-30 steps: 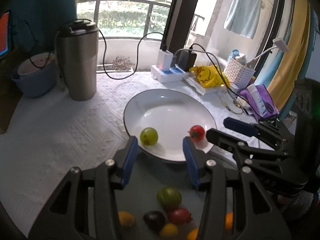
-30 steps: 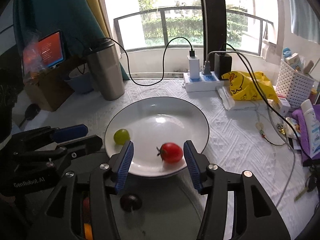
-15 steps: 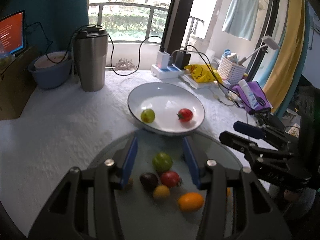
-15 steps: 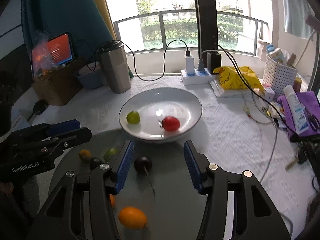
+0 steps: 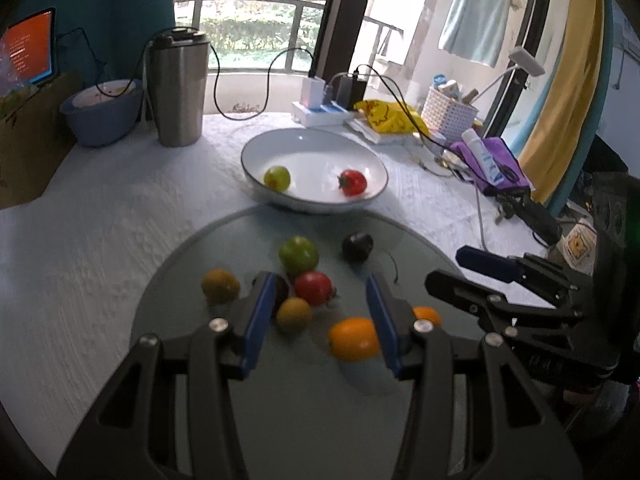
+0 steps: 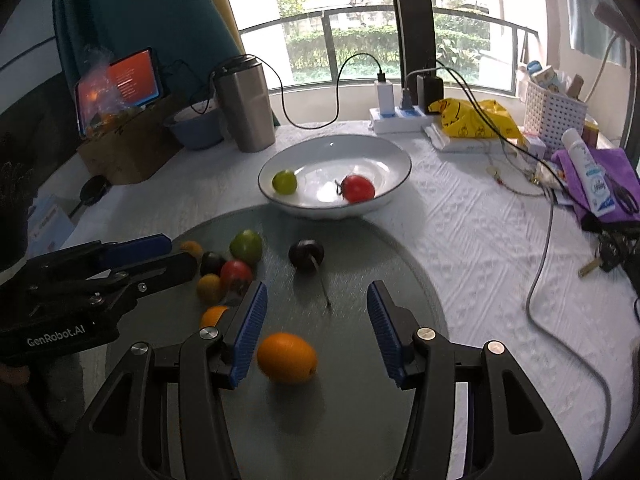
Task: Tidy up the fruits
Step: 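Move both tools back to the mat toward two oranges, then grasp an orange with the right tool while the left tool grasps another orange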
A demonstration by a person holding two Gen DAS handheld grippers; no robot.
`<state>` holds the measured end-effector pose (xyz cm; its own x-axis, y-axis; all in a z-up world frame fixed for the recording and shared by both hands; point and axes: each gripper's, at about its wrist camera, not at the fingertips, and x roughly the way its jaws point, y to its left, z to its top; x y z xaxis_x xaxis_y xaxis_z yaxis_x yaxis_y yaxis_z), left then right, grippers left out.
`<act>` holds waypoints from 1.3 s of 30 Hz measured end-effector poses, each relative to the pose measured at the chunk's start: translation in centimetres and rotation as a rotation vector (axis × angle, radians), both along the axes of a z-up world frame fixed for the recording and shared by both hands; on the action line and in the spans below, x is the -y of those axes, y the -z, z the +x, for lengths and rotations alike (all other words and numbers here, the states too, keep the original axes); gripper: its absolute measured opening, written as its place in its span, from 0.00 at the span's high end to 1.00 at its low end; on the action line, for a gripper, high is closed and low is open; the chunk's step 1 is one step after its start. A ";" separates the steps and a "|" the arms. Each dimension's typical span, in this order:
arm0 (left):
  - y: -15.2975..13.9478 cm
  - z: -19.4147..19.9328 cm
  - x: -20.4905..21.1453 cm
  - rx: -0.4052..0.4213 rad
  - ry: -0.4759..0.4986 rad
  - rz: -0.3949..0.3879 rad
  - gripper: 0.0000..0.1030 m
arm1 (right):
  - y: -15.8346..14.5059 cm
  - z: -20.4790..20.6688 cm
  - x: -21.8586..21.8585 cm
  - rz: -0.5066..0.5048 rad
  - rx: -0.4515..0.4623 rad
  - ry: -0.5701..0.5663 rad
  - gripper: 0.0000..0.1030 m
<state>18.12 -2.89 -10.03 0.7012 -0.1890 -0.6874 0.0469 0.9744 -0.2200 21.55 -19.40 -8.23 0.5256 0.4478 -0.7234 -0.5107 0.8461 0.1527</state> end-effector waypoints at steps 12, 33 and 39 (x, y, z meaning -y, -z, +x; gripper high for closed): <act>2.0 -1.7 1.5 -0.049 0.004 0.008 0.52 | 3.1 -1.6 -0.2 0.017 -0.074 -0.044 0.47; 3.4 0.0 3.9 -0.102 -0.010 0.063 0.53 | 3.4 -1.7 2.6 0.009 -0.067 -0.066 0.61; 3.9 0.2 4.4 -0.125 -0.002 0.084 0.61 | 3.3 -1.0 3.6 0.019 -0.069 -0.048 0.61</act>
